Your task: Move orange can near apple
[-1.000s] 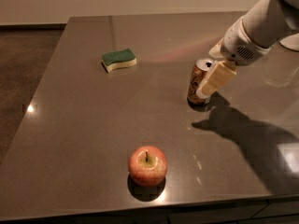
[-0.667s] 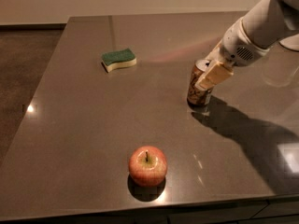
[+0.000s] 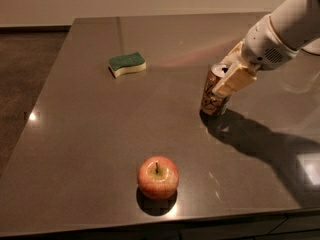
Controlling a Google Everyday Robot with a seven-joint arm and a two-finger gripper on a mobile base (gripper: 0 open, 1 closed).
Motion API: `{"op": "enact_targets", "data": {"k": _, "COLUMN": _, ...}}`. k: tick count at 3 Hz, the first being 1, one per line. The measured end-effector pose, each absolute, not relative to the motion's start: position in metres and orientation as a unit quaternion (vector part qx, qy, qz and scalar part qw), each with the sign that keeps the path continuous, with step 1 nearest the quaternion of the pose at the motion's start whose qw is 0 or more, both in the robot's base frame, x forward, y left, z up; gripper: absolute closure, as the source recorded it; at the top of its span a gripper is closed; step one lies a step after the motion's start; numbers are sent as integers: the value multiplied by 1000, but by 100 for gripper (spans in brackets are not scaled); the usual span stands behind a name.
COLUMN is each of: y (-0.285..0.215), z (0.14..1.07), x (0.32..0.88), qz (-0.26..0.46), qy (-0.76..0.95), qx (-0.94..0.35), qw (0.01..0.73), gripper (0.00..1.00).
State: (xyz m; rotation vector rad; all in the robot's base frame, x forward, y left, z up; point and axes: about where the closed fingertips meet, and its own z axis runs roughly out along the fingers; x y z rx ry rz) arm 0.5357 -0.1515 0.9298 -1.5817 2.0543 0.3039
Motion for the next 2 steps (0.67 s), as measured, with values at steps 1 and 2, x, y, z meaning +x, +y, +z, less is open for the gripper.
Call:
{"op": "enact_targets", "data": {"k": 1, "y": -151, "z": 944, "x": 500, "qz": 127, "qy": 727, "qx": -623, "qw": 257, "gripper": 100}}
{"op": "enact_targets", "data": {"k": 2, "y": -148, "z": 953, "x": 457, "qz": 144, "qy": 691, "qx": -664, "qw": 245, "gripper": 100}}
